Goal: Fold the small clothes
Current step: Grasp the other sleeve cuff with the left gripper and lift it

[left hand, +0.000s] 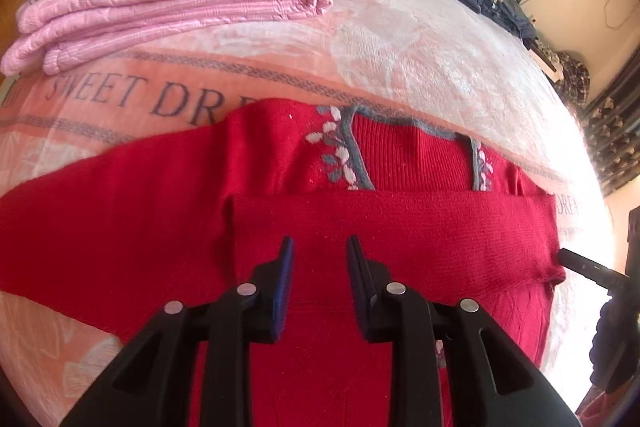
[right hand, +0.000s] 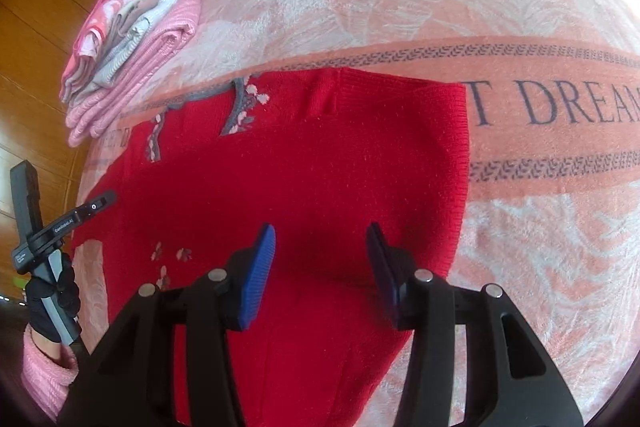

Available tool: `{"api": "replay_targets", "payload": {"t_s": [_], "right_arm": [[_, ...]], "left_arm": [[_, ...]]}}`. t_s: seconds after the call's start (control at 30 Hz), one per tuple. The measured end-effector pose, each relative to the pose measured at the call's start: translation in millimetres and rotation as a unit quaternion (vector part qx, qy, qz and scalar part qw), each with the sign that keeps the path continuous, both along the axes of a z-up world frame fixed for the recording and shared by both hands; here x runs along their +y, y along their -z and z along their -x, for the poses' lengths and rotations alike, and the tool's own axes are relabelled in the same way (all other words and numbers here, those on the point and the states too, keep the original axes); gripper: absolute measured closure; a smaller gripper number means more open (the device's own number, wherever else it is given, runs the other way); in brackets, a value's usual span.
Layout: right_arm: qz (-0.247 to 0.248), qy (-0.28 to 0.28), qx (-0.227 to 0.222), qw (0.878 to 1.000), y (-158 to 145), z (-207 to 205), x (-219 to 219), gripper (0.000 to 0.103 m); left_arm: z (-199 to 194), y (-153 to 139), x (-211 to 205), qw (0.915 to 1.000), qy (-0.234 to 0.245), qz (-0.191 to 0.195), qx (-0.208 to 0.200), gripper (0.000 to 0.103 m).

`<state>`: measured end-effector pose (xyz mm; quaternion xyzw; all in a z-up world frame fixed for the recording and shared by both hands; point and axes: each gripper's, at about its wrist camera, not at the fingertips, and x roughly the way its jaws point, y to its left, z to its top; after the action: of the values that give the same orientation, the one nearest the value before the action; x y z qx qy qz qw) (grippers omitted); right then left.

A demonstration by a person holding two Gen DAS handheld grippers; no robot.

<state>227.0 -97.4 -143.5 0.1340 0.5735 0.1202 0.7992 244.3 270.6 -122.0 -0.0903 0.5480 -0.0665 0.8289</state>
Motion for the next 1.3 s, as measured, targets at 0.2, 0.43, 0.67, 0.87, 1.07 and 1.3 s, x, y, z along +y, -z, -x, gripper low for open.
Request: {"api": "replay_targets", "payload": {"t_s": [0.2,0.43,0.67,0.87,1.07,1.3], "right_arm": [[0.025,-0.007,0.020,0.999,18,1,9,0.048],[0.001,-0.024,-0.016,1.000,-7,0,32,0.046],[0.003,-0.033,-0.006,0.999,0,-1,48,0.045],[-0.001,-0.026,0.003,1.000,5,-3,54,0.044],[0.000,-0.031,-0.002,1.000,2,-6,70,0.045],[0.011,-0.034,-0.002,0.999,7,-8,86,0.044]], "left_arm": [[-6,38,14,0.9983,-0.017,0.040,0.039,0.076],[11,0,67,0.9977,-0.067,0.005,-0.006,0.047],[71,-15,216,0.9739,-0.221,-0.054,-0.002,0.042],[134,-10,365,0.9205,-0.390,-0.015,0.021,0.042],[171,14,437,0.8852,-0.460,0.064,0.030,0.043],[152,37,454,0.8836,-0.450,0.131,-0.001,0.044]]}}
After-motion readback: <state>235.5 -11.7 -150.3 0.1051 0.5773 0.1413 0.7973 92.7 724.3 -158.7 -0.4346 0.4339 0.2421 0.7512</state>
